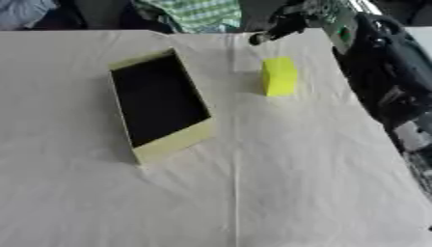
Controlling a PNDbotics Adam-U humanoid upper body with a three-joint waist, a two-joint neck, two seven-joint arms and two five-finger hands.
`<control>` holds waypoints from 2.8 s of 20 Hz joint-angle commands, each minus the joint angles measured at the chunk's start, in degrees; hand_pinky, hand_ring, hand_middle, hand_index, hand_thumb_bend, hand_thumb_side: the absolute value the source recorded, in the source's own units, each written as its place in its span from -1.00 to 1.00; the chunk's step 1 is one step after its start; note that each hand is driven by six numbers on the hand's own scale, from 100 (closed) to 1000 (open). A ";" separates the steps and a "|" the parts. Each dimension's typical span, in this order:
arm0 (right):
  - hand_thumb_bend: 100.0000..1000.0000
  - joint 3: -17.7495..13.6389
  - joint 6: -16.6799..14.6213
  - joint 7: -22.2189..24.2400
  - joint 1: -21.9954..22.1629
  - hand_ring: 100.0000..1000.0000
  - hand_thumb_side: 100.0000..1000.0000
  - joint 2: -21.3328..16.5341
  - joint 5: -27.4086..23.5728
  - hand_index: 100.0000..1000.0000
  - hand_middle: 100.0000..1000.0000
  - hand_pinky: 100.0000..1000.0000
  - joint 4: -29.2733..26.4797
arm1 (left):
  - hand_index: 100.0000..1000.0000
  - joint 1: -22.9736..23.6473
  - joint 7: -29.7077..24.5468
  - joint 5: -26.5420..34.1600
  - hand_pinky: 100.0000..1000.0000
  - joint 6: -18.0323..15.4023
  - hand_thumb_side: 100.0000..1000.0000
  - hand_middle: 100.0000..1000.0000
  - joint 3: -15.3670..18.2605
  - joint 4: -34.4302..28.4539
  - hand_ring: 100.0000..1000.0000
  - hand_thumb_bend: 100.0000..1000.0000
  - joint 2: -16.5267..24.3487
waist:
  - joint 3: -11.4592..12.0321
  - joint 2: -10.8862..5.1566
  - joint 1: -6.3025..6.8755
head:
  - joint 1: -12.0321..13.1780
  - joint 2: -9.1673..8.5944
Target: Pick up objects on the table and place them in the box.
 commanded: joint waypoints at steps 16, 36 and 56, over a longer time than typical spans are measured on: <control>-0.52 0.60 -8.67 6.13 1.42 1.00 -0.26 -4.71 -3.10 1.00 0.93 0.90 -2.50 | 0.38 -0.22 -1.38 0.21 0.20 0.10 0.58 -0.07 0.29 -1.14 -0.03 -1.00 1.37 | 0.22 -1.74 -0.76 | 0.32 -0.40; -0.35 1.44 -12.80 -0.29 3.38 1.00 -0.31 -3.04 5.00 1.00 0.92 0.84 0.02 | 0.36 -0.25 -2.10 0.82 0.19 0.15 0.58 -0.09 0.12 -1.14 -0.03 -1.00 0.74 | 0.79 -1.10 -0.34 | -0.11 -0.63; -1.00 0.27 -10.81 -14.24 4.83 0.52 -1.00 -2.14 8.33 0.52 0.14 0.43 0.78 | 0.36 -0.25 -3.22 1.48 0.19 0.50 0.58 -0.10 0.25 -1.14 -0.04 -1.00 0.20 | 1.07 -0.82 -0.43 | -0.45 -0.33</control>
